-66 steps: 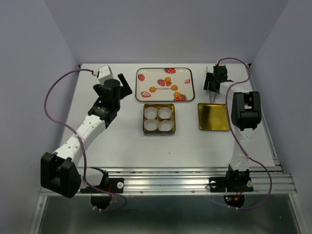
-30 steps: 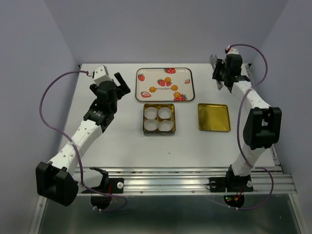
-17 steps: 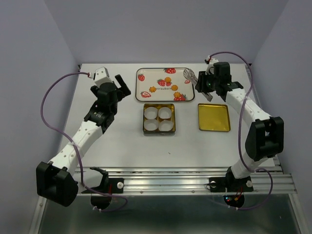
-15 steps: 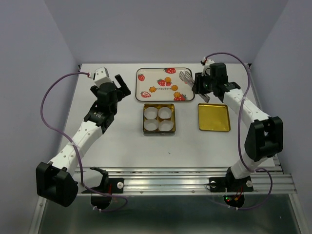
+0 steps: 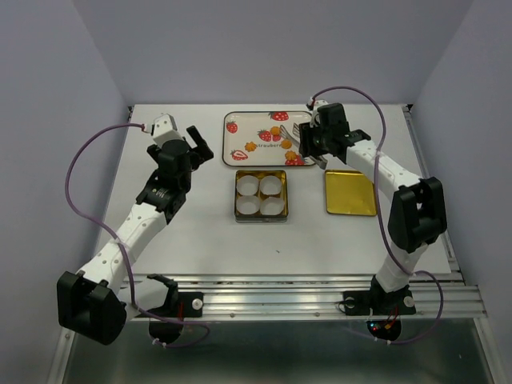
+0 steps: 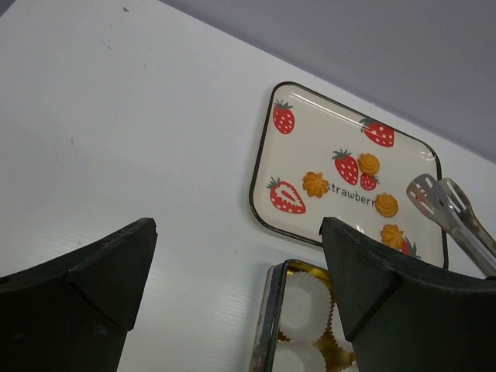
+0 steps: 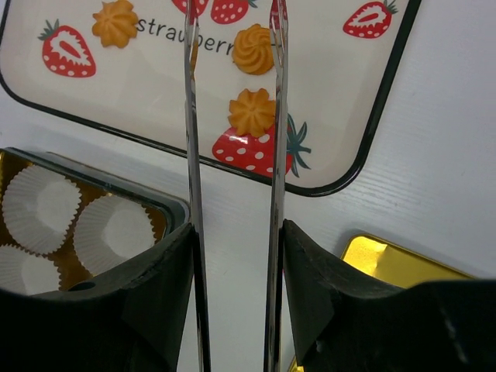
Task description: Pack the cookies
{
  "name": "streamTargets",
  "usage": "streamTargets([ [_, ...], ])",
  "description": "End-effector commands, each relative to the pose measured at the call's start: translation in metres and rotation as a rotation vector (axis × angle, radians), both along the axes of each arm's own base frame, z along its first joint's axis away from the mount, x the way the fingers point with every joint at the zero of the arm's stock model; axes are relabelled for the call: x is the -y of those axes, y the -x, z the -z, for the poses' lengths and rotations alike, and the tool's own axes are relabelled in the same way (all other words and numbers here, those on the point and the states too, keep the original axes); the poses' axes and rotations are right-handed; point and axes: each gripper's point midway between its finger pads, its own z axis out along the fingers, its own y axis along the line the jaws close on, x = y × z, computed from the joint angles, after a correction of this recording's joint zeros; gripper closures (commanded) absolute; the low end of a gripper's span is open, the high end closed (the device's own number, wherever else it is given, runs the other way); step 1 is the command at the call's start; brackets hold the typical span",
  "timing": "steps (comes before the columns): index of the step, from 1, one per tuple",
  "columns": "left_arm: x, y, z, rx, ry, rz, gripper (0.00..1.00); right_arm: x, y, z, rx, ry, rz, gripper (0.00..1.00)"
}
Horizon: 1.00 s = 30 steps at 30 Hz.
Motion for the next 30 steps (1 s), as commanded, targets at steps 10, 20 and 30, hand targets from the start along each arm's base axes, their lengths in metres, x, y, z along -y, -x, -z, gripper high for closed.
streamTargets([
  [10,-0.008,0.004,-0.015,0.054,0.024,-0.044,0.01,0.003,-0.026,0.0,0.031,0.093,0.04,0.43],
  [20,-0.009,0.0,-0.011,0.044,0.023,-0.056,0.01,-0.007,-0.03,0.02,-0.014,0.087,0.002,0.41],
  [30,-0.008,-0.002,-0.009,0.046,0.022,-0.054,0.01,-0.009,-0.031,0.034,-0.038,0.14,-0.002,0.41],
])
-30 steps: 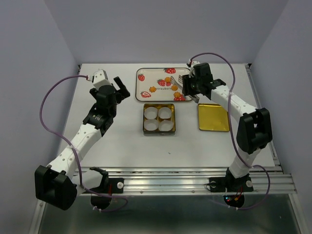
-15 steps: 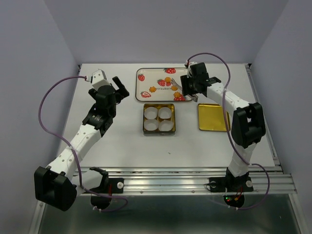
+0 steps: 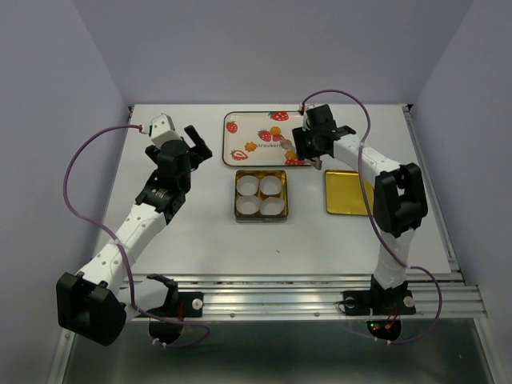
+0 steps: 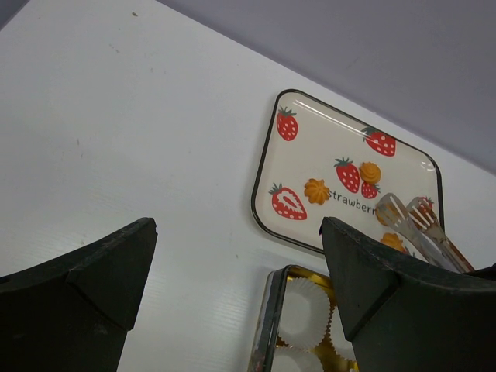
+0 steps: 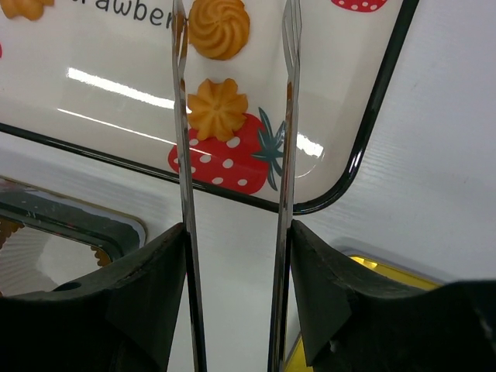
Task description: Pack the cookies
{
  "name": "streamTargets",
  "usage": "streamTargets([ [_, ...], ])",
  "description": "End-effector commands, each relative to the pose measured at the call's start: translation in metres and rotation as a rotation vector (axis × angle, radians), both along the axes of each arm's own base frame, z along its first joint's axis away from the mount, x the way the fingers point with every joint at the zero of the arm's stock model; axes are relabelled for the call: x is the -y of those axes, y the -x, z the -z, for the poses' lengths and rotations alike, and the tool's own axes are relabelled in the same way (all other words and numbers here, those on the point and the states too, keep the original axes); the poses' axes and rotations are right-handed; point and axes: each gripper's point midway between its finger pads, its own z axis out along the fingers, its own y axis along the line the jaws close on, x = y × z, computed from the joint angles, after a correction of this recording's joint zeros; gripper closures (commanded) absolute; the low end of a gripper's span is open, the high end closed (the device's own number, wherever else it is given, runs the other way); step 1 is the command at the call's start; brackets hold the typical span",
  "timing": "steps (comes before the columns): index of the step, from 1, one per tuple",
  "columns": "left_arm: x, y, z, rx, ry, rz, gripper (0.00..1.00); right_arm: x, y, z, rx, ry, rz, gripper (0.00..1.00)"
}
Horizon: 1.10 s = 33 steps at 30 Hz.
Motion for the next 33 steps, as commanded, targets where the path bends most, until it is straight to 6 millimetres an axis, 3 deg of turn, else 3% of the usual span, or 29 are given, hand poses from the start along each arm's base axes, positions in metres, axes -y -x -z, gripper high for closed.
streamTargets([
  [1,-0.003,-0.003,-0.005,0.034,0.007,-0.022,0.01,-0.012,-0.008,-0.017,0.053,0.013,-0.026,0.42],
  [10,-0.002,-0.004,-0.003,0.035,0.013,-0.014,0.01,-0.018,-0.002,-0.013,0.043,0.029,-0.046,0.44],
  [18,-0.002,-0.003,0.0,0.031,0.02,-0.012,0.01,-0.01,-0.002,-0.014,0.048,0.058,-0.018,0.46],
  [22,-0.002,-0.003,0.001,0.031,0.023,-0.013,0.01,-0.012,0.0,-0.014,0.045,0.067,-0.025,0.55],
  [29,-0.001,-0.002,0.001,0.034,0.029,-0.013,0.01,-0.013,0.001,-0.02,0.056,0.062,-0.025,0.61],
  [33,-0.001,-0.002,0.001,0.035,0.034,-0.009,0.01,-0.014,-0.003,-0.034,0.087,0.05,-0.022,0.62],
])
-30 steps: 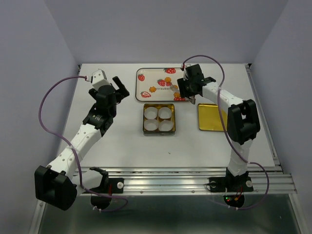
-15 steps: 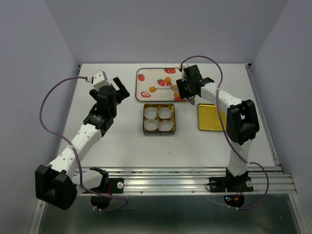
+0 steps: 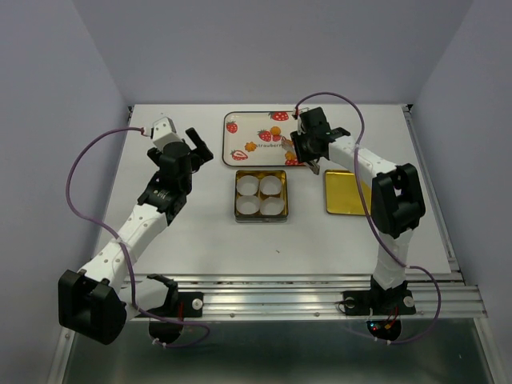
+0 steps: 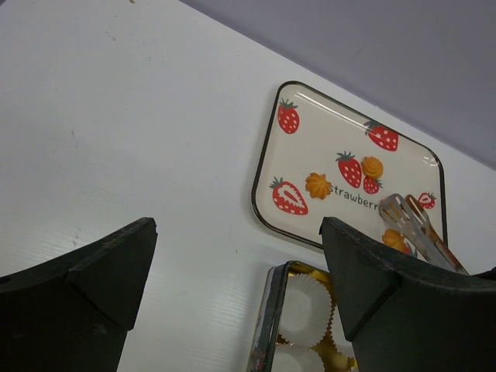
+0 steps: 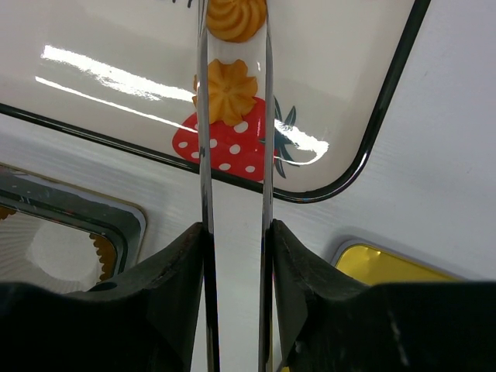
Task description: Pack the cookies
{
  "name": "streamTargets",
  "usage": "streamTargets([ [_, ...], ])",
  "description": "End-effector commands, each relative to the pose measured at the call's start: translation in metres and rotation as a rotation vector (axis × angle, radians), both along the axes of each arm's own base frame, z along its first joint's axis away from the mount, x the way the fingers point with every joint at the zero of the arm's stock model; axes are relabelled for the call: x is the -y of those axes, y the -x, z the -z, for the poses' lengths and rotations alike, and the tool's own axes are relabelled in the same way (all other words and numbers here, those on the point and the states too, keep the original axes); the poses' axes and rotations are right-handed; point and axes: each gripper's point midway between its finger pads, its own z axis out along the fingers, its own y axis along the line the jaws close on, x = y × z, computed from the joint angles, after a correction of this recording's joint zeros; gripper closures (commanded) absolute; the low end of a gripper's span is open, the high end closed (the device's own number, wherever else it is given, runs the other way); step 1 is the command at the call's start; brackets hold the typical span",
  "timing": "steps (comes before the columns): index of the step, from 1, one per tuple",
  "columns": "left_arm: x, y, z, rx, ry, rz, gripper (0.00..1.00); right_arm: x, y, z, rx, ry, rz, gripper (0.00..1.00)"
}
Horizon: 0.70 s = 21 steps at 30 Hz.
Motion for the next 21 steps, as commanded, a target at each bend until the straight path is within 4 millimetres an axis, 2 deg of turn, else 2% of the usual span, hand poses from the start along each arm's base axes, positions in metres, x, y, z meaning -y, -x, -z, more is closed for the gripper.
streamTargets([
  [1,-0.003,-0.001,-0.01,0.047,0.022,-0.011,0.01,-0.007,-0.015,-0.047,0.112,-0.035,0.003,0.62],
  [6,-0.002,0.0,-0.011,0.051,0.026,-0.005,0.01,-0.012,-0.017,-0.076,0.178,-0.083,-0.008,0.63],
  [7,-0.001,0.0,-0.011,0.049,0.025,-0.002,0.01,-0.014,-0.015,-0.087,0.199,-0.102,-0.017,0.63],
  [11,0.001,0.001,-0.011,0.048,0.029,0.008,0.01,-0.013,-0.002,-0.093,0.206,-0.126,-0.034,0.63],
  [13,0.0,0.001,-0.011,0.049,0.029,0.006,0.01,-0.015,0.009,-0.088,0.188,-0.129,-0.046,0.65],
  [14,0.0,0.001,-0.012,0.05,0.03,0.006,0.01,-0.013,0.013,-0.095,0.198,-0.137,-0.043,0.66],
  [15,0.001,0.001,-0.011,0.047,0.03,0.011,0.01,-0.015,0.021,-0.09,0.184,-0.134,-0.054,0.66],
  [16,0.001,0.001,-0.01,0.045,0.03,0.012,0.01,-0.02,0.029,-0.097,0.195,-0.147,-0.065,0.66],
  [17,0.002,0.002,-0.009,0.043,0.03,0.017,0.01,-0.023,0.034,-0.09,0.178,-0.145,-0.074,0.66],
  [18,0.003,0.002,-0.008,0.04,0.032,0.022,0.01,-0.026,0.042,-0.098,0.19,-0.159,-0.087,0.66],
  [19,0.003,0.002,-0.007,0.038,0.032,0.025,0.01,-0.03,0.053,-0.09,0.164,-0.163,-0.107,0.66],
  [20,0.004,0.002,-0.006,0.038,0.035,0.028,0.01,-0.038,0.063,-0.089,0.155,-0.176,-0.128,0.65],
  [21,0.005,0.002,-0.005,0.035,0.034,0.031,0.01,-0.041,0.073,-0.097,0.163,-0.193,-0.142,0.65],
])
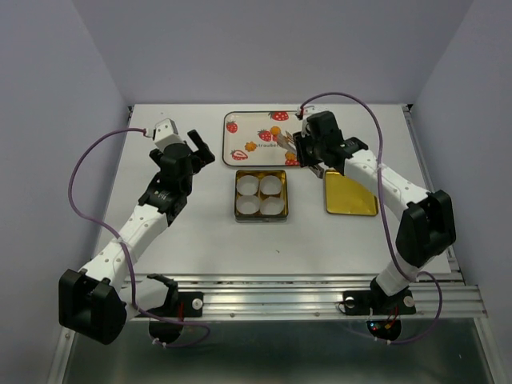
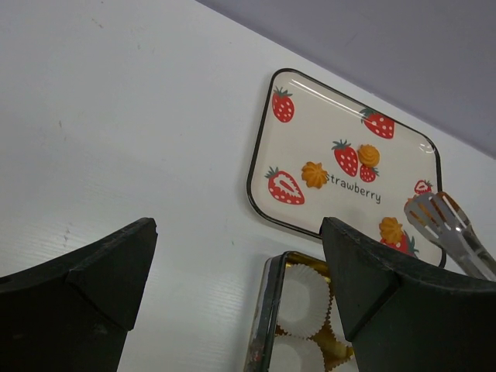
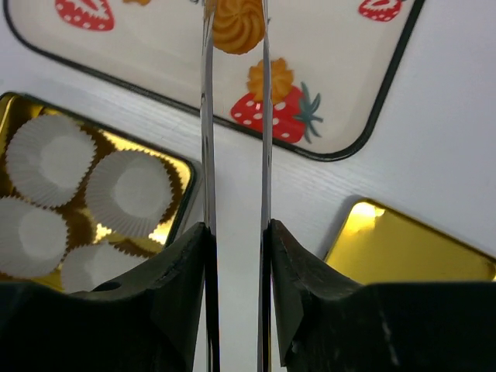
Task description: Pack the cookies
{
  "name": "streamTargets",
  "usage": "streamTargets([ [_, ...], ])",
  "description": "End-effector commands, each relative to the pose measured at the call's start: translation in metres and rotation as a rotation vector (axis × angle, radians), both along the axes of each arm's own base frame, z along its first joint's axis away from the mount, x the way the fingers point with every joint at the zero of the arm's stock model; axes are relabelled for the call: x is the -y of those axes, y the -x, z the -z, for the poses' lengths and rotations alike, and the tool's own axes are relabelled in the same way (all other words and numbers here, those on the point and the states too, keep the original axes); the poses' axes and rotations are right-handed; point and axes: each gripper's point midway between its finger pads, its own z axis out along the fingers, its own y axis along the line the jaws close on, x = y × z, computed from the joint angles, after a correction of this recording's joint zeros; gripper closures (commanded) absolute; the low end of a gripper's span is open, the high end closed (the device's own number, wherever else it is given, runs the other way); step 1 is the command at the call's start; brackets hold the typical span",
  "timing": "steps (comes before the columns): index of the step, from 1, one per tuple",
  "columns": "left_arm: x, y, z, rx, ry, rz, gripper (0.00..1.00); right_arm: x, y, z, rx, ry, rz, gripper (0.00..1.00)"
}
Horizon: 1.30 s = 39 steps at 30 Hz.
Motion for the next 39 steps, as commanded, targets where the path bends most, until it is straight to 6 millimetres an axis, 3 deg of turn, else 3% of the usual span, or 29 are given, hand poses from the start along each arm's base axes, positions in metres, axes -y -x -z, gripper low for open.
streamTargets([
  [1,0.0,0.001,-0.01,0.045,0.029,0.005,0.01,-0.029,0.036,-0.018,0.023,-0.073,-0.09,0.65],
  [6,0.007,0.001,-0.007,0.034,0.041,0.042,0.01,-0.046,0.078,-0.027,0.013,-0.094,-0.156,0.65],
  [14,0.017,0.001,0.004,0.007,0.06,0.082,0.01,-0.047,0.109,-0.013,-0.039,-0.03,-0.176,0.65],
  [22,0.023,-0.001,0.008,-0.004,0.076,0.106,0.01,-0.046,0.112,0.009,-0.076,0.04,-0.152,0.65],
  [39,0.026,-0.005,0.005,-0.003,0.09,0.109,0.01,-0.044,0.122,0.021,-0.112,0.06,-0.176,0.64],
])
